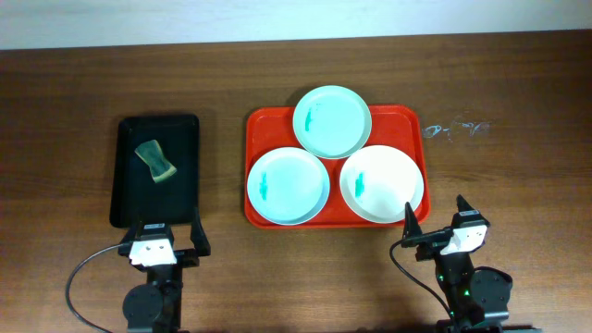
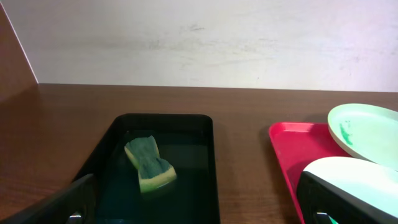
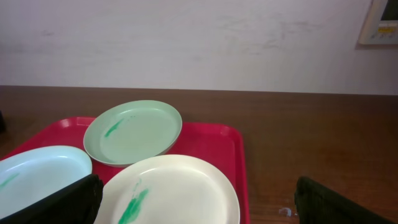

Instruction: Clean dirty plates on tray and stack at the side

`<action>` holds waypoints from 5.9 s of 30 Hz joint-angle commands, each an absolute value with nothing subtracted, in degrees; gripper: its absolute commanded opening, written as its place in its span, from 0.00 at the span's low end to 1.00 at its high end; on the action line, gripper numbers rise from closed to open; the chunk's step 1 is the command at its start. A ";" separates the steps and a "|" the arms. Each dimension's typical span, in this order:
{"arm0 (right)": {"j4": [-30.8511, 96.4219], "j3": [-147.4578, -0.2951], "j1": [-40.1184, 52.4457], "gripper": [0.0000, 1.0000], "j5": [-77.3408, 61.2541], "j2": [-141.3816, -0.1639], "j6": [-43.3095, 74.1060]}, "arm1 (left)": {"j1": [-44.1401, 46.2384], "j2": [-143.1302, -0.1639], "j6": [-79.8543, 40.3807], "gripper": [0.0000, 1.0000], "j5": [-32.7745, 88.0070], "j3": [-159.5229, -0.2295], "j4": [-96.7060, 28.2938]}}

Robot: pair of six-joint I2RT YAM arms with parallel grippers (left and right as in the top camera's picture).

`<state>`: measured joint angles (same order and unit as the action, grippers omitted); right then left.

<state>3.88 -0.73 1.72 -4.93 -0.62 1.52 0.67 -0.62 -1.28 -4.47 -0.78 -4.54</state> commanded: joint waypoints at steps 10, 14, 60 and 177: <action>4.10 -0.32 2.20 0.98 -4.43 -0.36 1.96 | 0.32 -0.58 -0.40 0.99 -3.84 -0.54 -4.60; 4.10 -0.32 2.20 0.98 -4.43 -0.36 1.96 | 0.32 -0.58 -0.40 0.99 -3.84 -0.56 -4.60; 4.10 -0.32 2.20 0.98 -4.43 -0.36 1.98 | 0.47 -0.58 -9.80 0.99 46.48 -0.56 -0.40; 4.10 -0.32 2.20 0.99 -4.43 -0.36 1.96 | -13.61 -96.88 -18.81 0.00 8.16 -82.76 -43.33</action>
<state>3.90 -0.73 1.78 -4.93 -0.69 1.52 -13.67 -96.64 -19.09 8.60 -83.61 -42.81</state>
